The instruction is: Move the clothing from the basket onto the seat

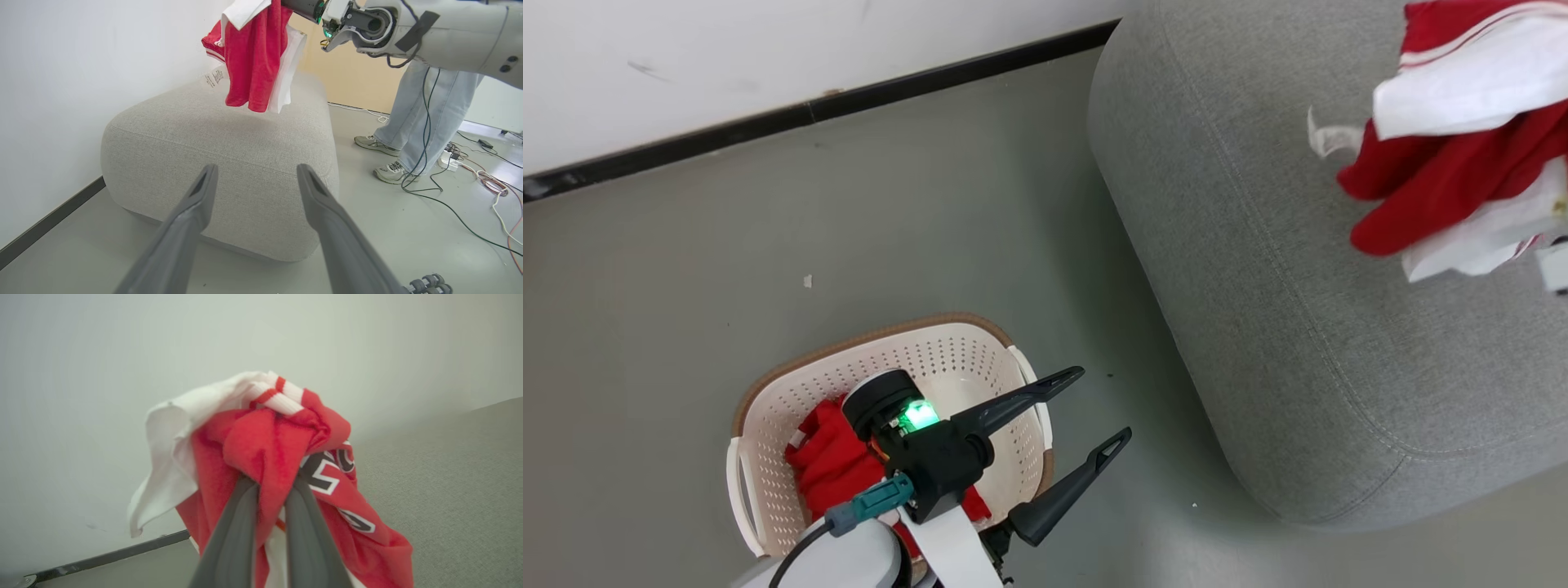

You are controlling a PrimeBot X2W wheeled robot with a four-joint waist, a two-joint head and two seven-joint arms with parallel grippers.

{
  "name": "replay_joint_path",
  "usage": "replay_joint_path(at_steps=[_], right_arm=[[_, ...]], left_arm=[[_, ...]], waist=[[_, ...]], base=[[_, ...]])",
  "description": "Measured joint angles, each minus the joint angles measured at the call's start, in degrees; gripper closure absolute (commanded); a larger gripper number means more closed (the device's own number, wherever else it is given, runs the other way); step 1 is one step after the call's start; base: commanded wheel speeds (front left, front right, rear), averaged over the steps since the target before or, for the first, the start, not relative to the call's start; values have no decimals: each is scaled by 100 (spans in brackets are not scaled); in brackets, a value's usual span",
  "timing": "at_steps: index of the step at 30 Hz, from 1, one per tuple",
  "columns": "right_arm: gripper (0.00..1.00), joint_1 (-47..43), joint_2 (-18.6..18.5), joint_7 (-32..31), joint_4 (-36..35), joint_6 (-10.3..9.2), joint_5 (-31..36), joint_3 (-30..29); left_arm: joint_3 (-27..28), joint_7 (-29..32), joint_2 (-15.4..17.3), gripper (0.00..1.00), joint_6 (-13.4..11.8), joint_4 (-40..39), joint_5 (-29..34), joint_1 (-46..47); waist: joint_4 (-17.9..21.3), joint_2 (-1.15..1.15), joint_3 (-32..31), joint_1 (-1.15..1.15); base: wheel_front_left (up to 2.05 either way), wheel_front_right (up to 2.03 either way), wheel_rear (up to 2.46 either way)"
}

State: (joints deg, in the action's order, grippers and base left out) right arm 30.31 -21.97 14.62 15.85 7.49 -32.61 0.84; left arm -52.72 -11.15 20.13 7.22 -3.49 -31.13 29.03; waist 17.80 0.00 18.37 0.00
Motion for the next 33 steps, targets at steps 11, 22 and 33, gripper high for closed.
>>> replay_joint_path(at_steps=[11, 22, 33], right_arm=[[100, 355, -30, 0, 129, 0, -43, -471], [100, 899, -158, 1, 101, 0, -10, -928], [100, 1095, -51, 1, 686, 0, 458, -1595]], left_arm=[[-84, 108, 54, 0, 0, -136, 101, 342], [-124, 222, 188, 0, 0, -286, 100, 588], [-122, 285, 399, 0, 0, -430, 100, 805]], waist=[[-86, 0, 479, 0], [-164, 0, 960, -1], [-247, 0, 1434, 0]], base=[[0, 0, 0], [0, 0, 0], [0, 0, 0]])
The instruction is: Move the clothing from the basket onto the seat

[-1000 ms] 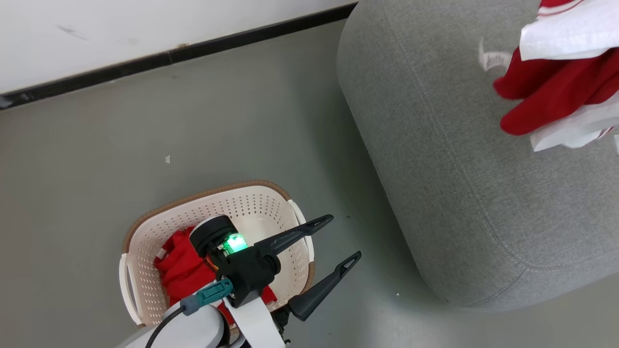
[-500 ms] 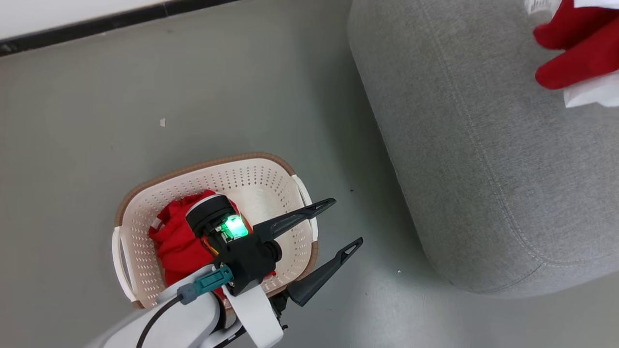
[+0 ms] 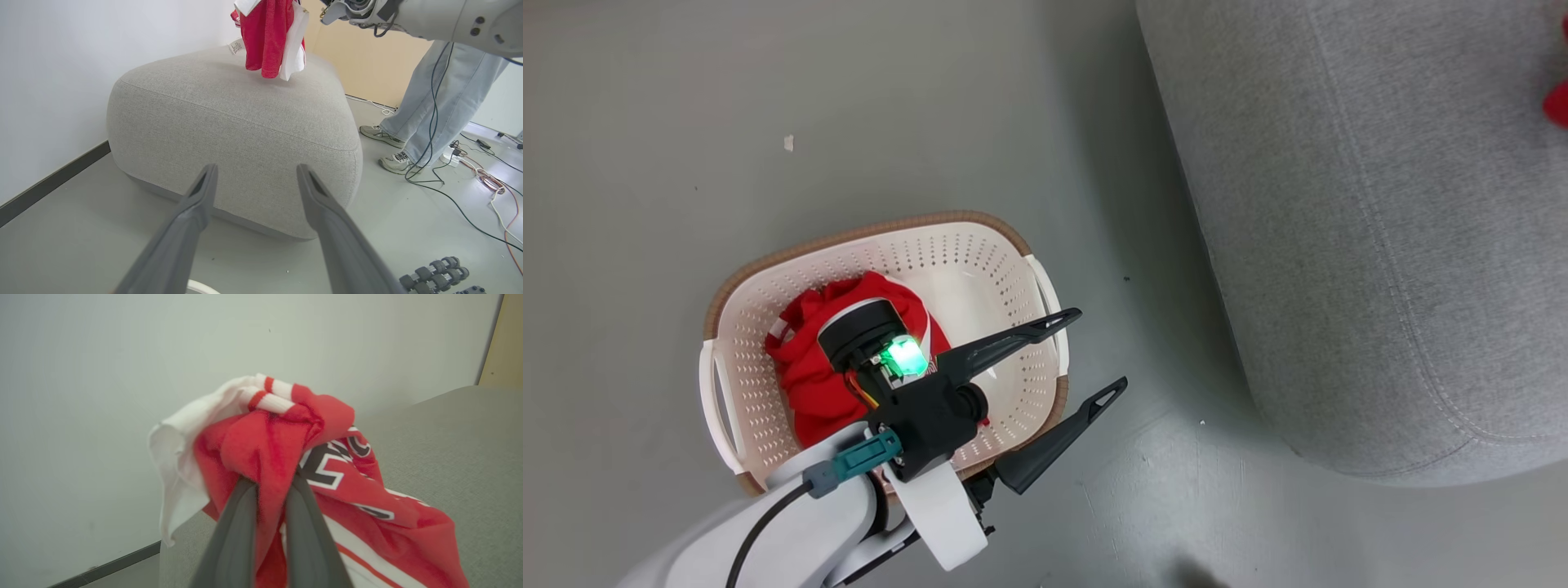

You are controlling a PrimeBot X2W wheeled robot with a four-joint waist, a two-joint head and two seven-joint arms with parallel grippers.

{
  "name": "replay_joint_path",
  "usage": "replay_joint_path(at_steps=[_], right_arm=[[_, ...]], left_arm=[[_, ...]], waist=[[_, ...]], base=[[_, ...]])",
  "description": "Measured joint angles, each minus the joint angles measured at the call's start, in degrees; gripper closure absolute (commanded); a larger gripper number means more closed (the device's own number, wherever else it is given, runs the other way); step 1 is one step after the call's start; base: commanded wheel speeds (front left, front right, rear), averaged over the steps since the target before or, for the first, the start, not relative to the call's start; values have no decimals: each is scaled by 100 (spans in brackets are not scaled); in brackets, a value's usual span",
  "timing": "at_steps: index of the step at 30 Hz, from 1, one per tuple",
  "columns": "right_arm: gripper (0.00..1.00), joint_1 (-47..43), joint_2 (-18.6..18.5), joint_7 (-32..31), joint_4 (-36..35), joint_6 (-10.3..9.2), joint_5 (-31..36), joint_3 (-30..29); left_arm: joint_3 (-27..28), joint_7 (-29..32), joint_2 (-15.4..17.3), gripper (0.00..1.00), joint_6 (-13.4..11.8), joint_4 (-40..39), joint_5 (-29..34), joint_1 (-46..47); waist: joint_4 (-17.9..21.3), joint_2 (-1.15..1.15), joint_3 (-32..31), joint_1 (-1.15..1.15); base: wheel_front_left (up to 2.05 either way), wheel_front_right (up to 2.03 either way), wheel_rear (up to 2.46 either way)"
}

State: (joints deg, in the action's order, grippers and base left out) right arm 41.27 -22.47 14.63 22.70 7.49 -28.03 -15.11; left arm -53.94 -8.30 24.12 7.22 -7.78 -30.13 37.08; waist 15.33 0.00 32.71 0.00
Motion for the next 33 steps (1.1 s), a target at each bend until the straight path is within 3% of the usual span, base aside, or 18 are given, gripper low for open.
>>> replay_joint_path(at_steps=[3, 15, 24, 25, 26, 28, 31, 33], right_arm=[[100, -24, 241, 0, 121, 1, 148, 4], [100, 21, 280, 0, 1089, 1, 408, 58], [100, 130, 532, -10, 1534, 1, 449, 185], [88, 162, 531, -12, 1559, 1, 459, 185], [66, 178, 528, -22, 1588, 1, 483, 183], [56, 246, 528, -54, 1706, 1, 488, 183], [52, 284, 525, -82, 1764, 1, 486, 167], [33, 296, 524, -193, 1906, 1, 463, 162]], left_arm=[[1, 16, 56, 0, 0, -44, 0, 25], [-29, 19, 187, 0, 0, -114, 0, 276], [-36, -43, 311, 0, 0, -94, 0, 410], [-41, -52, 309, 0, 0, -89, 0, 412], [-42, -70, 311, 0, 0, -77, -1, 418], [-47, -87, 320, 0, 0, -52, -2, 427], [-60, -138, 316, 0, 0, -29, -4, 431], [-69, -142, 322, 0, 0, -1, -10, 438]], waist=[[-15, 0, 110, 0], [-62, 0, 478, 0], [-51, 0, 550, 0], [-46, 0, 543, 0], [-42, 0, 534, 0], [-34, 0, 514, -1], [-25, 0, 490, 0], [-16, 0, 459, 0]], base=[[0, 0, 0], [0, 0, 0], [0, 0, 0], [0, 0, 0], [0, 0, 0], [0, 0, 0], [0, 0, 0], [0, 0, 0]])
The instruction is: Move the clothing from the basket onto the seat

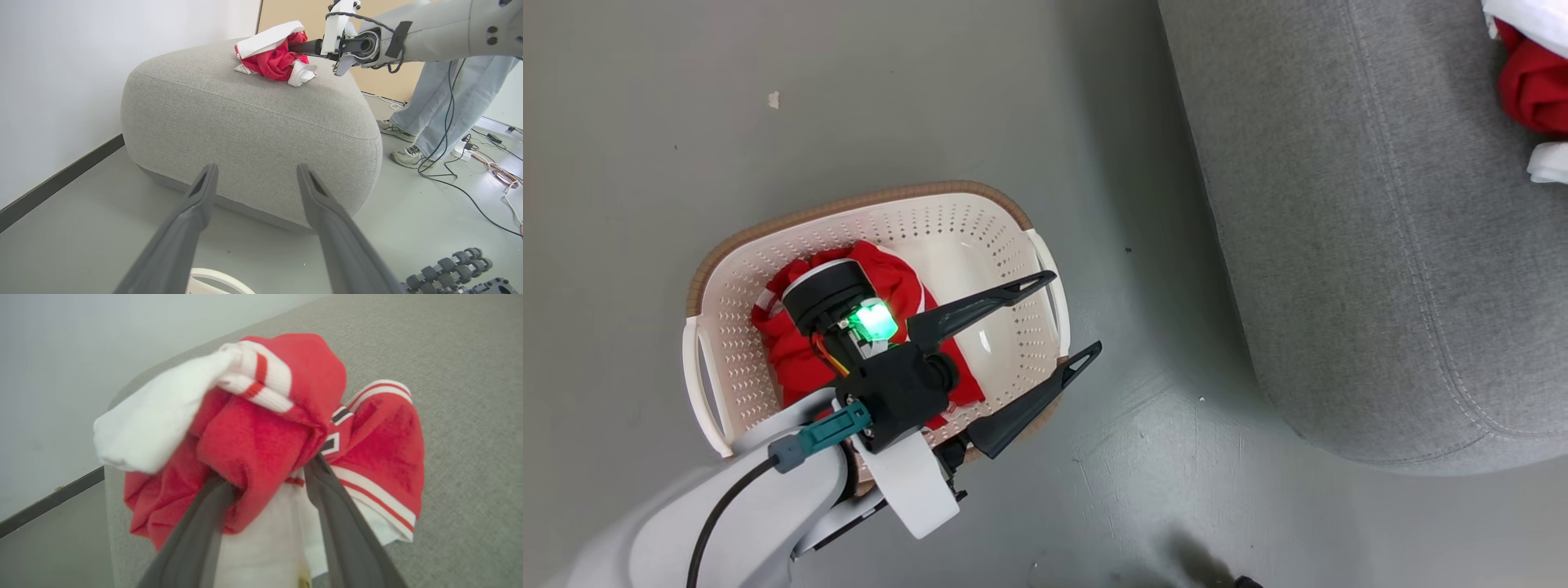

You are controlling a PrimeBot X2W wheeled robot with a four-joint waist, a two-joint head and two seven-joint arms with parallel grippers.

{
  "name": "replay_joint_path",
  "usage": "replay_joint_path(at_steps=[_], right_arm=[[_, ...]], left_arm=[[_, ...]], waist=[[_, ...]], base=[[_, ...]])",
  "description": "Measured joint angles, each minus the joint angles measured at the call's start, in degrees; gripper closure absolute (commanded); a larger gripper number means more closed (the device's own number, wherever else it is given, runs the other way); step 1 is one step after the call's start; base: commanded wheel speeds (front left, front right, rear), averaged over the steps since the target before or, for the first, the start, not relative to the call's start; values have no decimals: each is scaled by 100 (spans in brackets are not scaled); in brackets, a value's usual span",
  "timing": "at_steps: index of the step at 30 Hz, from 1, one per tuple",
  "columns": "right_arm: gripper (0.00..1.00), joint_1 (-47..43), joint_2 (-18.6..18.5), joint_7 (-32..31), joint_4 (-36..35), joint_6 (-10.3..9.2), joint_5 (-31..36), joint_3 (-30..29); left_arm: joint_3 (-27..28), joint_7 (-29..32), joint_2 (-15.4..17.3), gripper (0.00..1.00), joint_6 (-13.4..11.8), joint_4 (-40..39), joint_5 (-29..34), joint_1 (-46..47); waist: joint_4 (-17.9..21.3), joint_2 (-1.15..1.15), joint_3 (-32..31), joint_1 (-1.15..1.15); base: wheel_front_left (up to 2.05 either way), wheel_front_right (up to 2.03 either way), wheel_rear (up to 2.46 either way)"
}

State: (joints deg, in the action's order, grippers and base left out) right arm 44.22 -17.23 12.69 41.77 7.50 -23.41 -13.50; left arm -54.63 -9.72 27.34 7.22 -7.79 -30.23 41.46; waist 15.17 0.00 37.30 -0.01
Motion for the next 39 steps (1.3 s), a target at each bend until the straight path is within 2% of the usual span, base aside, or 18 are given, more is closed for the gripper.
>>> replay_joint_path(at_steps=[2, 7, 10, 13, 17, 21, 27, 33, 39], right_arm=[[17, 10, 7, -55, 113, 0, -88, -30], [9, 102, -22, -250, 281, 0, -145, 8], [9, 101, -32, -401, 331, 0, -199, 123], [5, 99, -18, -684, 387, 0, -325, 192], [4, 93, 5, -893, 412, 0, -452, 349], [2, 93, -172, -1090, 447, 0, -651, 500], [0, 60, -249, -1151, 379, 0, -681, 667], [0, -74, -77, -1222, 155, 0, -688, 883], [0, -297, -170, -1223, -57, 0, -846, 958]], left_arm=[[-14, -4, 1, 0, 0, 41, -2, 18], [-75, -75, 5, 0, 0, 132, -38, 19], [-100, -120, -1, 0, 0, 169, -85, 19], [-135, -166, -4, 0, 0, 258, -154, 18], [-162, -180, -23, 0, 0, 338, -199, 16], [-189, -231, -51, 0, 0, 410, -204, 16], [-183, -278, -68, 0, 0, 559, -257, 1], [-168, -310, -135, 0, 0, 724, -308, -138], [-120, -356, -196, 0, -1, 839, -366, -241]], waist=[[10, 0, -36, 0], [38, 0, -144, 0], [59, 0, -224, 0], [89, 0, -342, 0], [120, 0, -469, 0], [147, 0, -596, 0], [186, 0, -799, 0], [226, 0, -1030, 0], [243, 0, -1260, 0]], base=[[0, 0, 0], [0, 0, 0], [0, 0, 0], [0, 0, 0], [0, 0, 0], [0, 0, 0], [0, 0, 0], [0, 0, 0], [0, 0, 0]])
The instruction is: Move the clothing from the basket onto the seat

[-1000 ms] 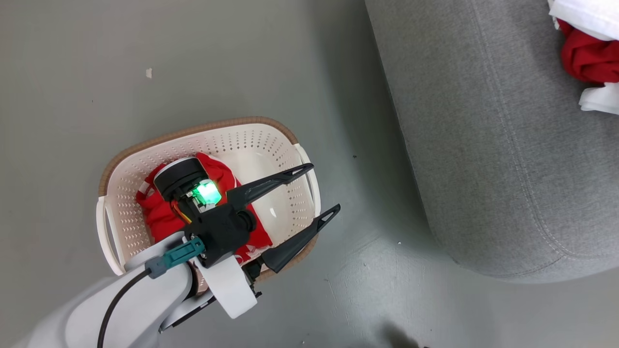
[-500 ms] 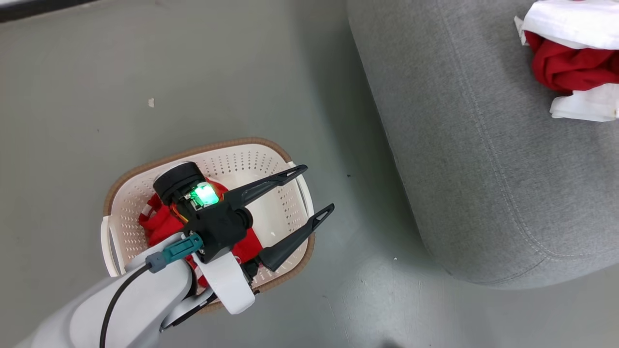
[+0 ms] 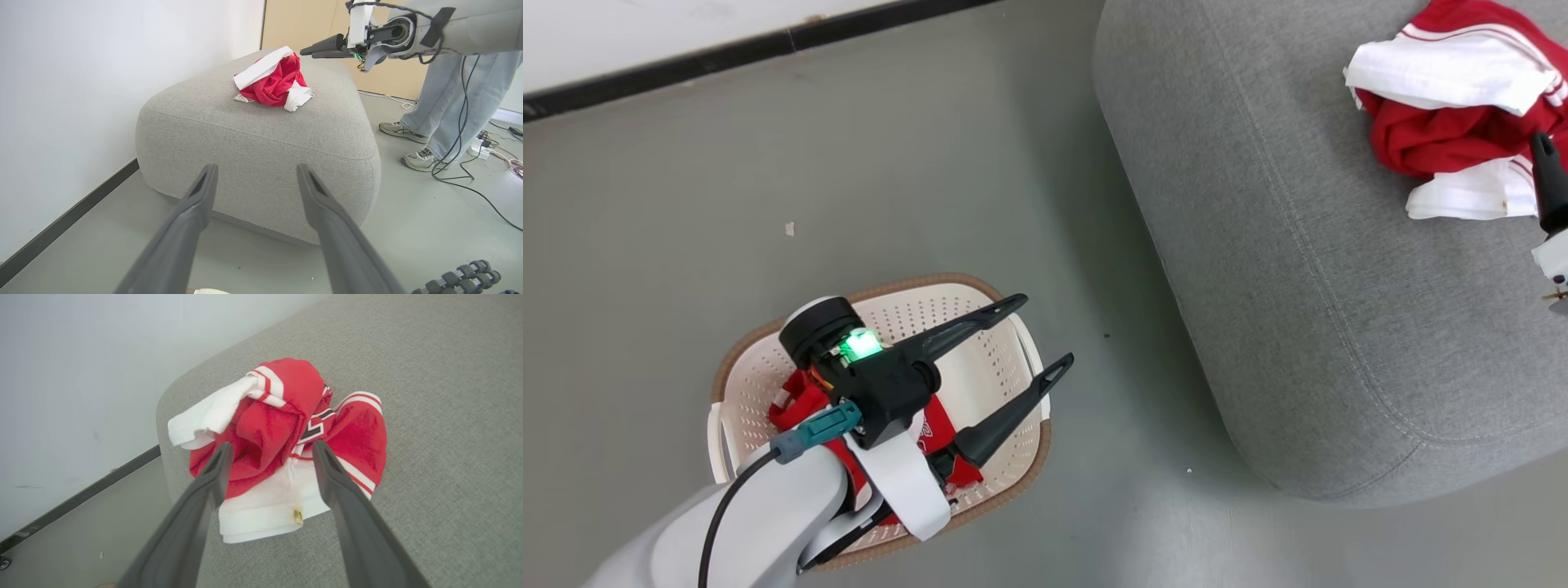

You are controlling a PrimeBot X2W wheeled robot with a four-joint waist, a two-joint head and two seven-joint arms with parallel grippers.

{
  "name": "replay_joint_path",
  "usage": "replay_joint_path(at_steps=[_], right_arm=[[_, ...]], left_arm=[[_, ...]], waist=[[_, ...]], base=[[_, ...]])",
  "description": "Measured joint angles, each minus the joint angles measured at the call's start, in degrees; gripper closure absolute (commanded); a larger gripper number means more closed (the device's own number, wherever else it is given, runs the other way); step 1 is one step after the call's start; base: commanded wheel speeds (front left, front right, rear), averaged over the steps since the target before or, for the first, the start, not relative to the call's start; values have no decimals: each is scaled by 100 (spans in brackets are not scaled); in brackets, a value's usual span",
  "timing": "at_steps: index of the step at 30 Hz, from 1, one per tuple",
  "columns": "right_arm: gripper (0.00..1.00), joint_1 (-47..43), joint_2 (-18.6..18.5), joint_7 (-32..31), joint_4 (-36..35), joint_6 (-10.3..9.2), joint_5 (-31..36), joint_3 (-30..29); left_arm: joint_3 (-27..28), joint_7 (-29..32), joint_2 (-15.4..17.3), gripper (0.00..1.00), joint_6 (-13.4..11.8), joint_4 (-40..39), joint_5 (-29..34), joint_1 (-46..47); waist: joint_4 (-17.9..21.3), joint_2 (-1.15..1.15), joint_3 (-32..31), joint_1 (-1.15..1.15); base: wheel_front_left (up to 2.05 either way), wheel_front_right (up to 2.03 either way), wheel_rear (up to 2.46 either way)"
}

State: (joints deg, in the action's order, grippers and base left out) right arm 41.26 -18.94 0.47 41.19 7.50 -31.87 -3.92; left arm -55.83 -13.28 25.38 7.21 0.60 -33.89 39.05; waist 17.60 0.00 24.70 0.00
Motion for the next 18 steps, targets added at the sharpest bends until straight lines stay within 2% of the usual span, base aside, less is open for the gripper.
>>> replay_joint_path(at_steps=[5, 11, 18], right_arm=[[0, -46, -65, 14, -283, 0, -45, 114], [0, -232, -308, 105, -560, -1, -142, 300], [1, -363, -247, 481, -1166, 0, -162, 670]], left_arm=[[71, -48, -19, 0, -21, 60, -63, -132], [196, -69, -64, 0, -101, 142, -162, -219], [360, -93, -153, 0, -208, 249, -241, -455]], waist=[[-10, 0, -192, 0], [-58, 0, -418, 0], [-152, 0, -686, 0]], base=[[0, 0, 0], [0, 0, 0], [0, 0, 0]])
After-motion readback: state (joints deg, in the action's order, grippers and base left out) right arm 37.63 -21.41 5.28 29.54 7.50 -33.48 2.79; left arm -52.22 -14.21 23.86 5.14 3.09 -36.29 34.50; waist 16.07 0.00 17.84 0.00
